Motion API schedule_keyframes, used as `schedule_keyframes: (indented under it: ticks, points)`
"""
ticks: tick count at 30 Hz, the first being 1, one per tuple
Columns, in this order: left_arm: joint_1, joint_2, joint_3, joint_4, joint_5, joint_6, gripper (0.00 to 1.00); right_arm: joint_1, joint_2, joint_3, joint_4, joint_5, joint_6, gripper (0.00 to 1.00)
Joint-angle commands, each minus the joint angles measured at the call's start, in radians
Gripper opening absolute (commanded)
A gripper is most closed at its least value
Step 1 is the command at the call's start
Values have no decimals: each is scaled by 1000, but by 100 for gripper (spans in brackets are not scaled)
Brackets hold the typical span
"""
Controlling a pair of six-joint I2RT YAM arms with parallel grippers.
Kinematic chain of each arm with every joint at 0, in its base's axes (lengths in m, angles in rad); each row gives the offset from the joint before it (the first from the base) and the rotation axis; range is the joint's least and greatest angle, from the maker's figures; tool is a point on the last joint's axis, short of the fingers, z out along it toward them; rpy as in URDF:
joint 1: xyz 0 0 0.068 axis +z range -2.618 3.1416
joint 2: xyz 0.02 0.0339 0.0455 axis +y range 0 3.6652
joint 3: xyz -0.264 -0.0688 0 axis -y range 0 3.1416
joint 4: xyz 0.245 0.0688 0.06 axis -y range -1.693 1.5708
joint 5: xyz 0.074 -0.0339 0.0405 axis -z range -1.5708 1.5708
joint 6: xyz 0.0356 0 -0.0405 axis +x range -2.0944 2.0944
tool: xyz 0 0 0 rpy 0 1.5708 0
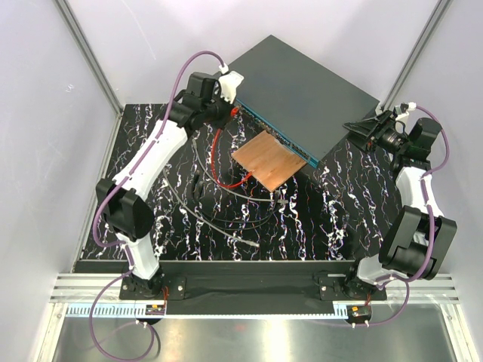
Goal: Insert the plug into the switch port
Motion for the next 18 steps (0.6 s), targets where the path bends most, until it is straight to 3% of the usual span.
schedule_keyframes:
  ticks: [1,18]
  points:
    - [-20,10,47,47,-6,18,0,4,12,36,13,31,-14,0]
    - [-23,45,116,34,-35,13,0,4,7,34,-1,38,-31,0]
